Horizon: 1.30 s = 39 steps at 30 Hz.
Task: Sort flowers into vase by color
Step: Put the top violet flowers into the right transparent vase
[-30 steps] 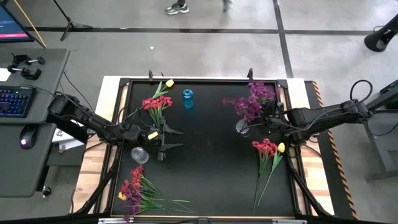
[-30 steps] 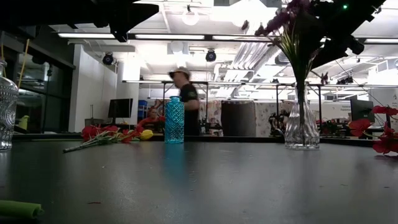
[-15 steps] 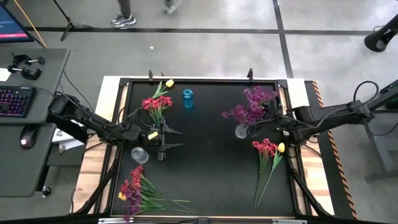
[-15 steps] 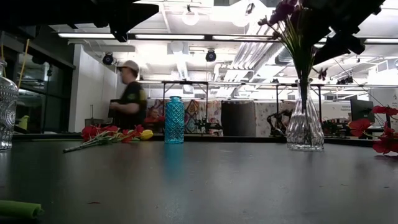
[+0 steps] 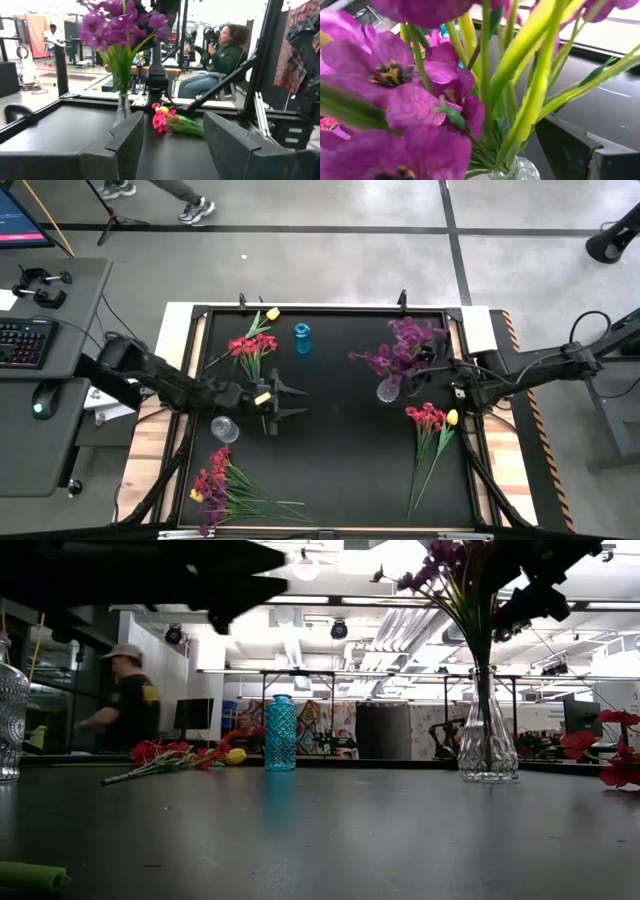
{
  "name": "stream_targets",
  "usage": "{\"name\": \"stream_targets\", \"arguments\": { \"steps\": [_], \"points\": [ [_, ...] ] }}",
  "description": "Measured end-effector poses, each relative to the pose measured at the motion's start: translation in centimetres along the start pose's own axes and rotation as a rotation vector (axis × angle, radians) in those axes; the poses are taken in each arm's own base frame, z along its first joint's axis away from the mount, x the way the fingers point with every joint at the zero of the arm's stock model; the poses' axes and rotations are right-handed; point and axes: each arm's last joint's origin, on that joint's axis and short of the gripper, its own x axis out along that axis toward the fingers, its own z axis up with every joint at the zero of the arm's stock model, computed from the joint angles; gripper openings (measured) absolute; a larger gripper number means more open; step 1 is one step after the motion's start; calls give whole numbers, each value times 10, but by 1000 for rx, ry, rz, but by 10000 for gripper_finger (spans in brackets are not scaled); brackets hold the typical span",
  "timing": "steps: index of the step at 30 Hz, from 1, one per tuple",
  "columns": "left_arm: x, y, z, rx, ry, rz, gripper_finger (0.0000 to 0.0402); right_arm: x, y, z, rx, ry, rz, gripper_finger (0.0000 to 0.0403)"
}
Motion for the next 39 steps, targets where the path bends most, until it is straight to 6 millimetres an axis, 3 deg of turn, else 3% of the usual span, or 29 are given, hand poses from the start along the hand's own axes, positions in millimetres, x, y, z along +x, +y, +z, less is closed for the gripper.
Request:
{"name": "stream_targets", "arguments": {
  "steps": [8, 14, 19, 30, 39],
  "points": [
    [91, -8, -32, 58, 70, -9, 193, 1, 2, 1, -3, -8, 9, 265],
    [166, 6, -53, 52, 115, -7, 193, 2, 3, 2, 3, -29, 5, 265],
    [210, 23, -69, -3, 81, -23, 193, 2, 3, 2, 4, -42, -4, 265],
    [253, 47, -86, -22, 18, 6, 167, 2, 4, 2, 9, -45, -2, 265],
    [260, 66, -88, -9, 72, 116, 154, 2, 4, 2, 11, -43, 1, 265]
  ]
}}
